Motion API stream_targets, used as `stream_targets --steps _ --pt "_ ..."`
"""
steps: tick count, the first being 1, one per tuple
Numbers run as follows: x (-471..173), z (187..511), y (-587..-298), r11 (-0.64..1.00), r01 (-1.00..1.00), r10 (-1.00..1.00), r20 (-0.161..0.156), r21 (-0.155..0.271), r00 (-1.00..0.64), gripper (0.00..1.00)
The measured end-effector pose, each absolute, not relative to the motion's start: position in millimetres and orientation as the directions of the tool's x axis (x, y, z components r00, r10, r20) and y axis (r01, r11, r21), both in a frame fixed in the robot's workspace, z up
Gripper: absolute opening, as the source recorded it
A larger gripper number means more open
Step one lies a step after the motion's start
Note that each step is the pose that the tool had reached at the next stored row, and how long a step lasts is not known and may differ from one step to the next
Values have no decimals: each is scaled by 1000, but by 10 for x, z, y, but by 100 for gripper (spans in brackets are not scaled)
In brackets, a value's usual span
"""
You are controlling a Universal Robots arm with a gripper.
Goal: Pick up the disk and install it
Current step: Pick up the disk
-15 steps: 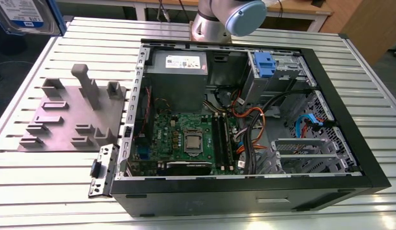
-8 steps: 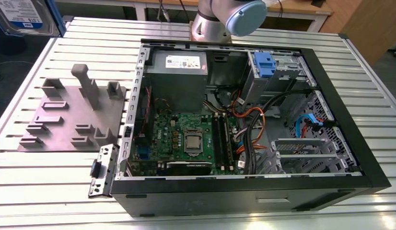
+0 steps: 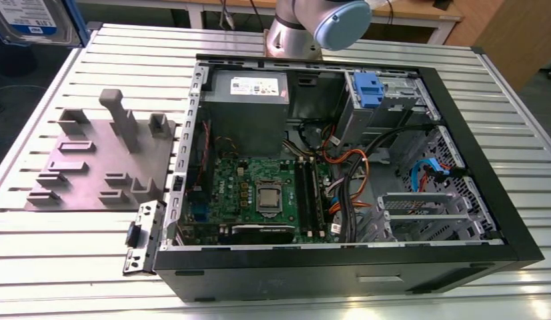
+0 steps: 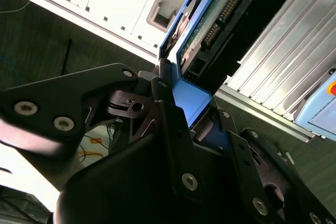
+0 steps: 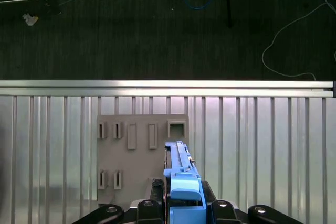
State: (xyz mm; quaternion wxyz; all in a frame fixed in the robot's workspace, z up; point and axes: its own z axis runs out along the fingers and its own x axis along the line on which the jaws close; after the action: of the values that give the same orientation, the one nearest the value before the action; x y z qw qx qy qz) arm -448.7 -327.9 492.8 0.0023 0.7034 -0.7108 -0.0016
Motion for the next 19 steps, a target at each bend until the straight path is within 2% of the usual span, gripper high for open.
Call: stream_targets --steps 8,19 --pt "-4486 5012 -3287 10 -1000 -1000 1 5 -10 36" --pt "-4460 5013 -3446 10 -1000 -1000 1 6 -10 36"
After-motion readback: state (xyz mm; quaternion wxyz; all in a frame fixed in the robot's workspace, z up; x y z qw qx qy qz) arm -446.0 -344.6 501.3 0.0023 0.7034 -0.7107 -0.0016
